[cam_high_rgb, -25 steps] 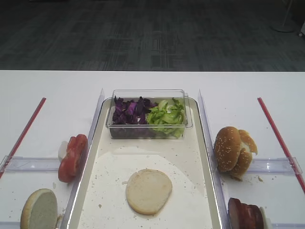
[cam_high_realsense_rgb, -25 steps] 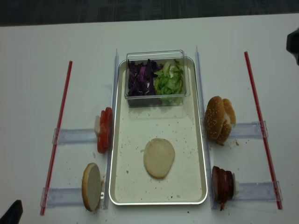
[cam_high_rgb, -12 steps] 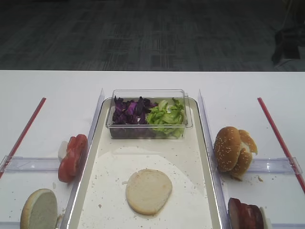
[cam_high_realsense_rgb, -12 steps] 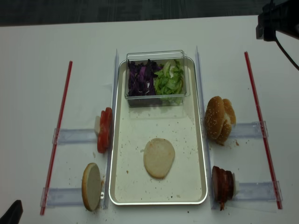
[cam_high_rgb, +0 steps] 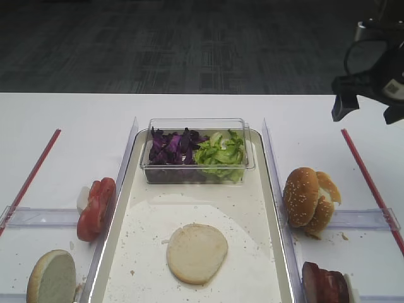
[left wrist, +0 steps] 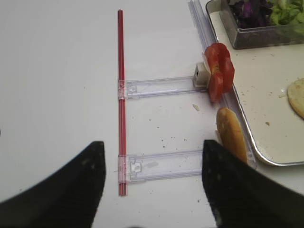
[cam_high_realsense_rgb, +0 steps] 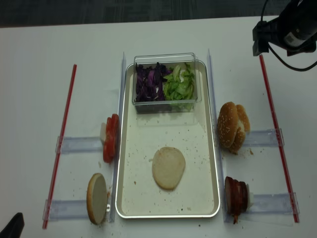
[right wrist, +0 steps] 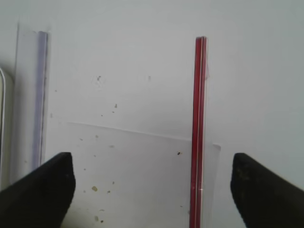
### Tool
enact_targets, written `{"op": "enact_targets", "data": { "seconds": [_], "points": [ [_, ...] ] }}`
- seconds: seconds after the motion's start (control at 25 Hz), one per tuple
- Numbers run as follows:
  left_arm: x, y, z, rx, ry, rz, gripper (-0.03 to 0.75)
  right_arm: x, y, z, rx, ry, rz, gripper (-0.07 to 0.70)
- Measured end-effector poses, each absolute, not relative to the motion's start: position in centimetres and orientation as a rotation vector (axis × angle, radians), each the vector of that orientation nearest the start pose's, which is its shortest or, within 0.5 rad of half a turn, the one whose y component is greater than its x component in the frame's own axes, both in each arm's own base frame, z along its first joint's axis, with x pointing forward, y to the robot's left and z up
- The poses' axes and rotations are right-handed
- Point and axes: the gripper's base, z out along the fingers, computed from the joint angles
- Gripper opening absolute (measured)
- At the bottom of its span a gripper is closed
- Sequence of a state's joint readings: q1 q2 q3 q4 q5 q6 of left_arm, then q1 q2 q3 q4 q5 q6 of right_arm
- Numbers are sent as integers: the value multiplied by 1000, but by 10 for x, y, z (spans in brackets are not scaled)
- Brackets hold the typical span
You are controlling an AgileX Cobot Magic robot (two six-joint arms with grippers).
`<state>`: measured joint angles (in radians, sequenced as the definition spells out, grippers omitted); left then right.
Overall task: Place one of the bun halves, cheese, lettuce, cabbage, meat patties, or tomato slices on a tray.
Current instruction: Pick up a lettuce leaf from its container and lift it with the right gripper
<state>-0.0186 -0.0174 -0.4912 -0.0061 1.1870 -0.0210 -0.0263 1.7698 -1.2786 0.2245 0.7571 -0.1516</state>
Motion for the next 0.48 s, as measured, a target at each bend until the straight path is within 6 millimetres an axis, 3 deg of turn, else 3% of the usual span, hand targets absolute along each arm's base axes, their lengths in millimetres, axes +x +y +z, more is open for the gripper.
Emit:
{"op": "enact_targets", "data": {
  "seconds": [0.24, 0.48],
  "points": [
    [-12, 0, 265, -2, 2162, -30, 409, 376, 4, 208, 17, 2774, 212, 676],
    [-12, 0, 265, -2, 2162, -30, 409, 377, 4, 207, 22, 2769, 214, 676]
  ]
}}
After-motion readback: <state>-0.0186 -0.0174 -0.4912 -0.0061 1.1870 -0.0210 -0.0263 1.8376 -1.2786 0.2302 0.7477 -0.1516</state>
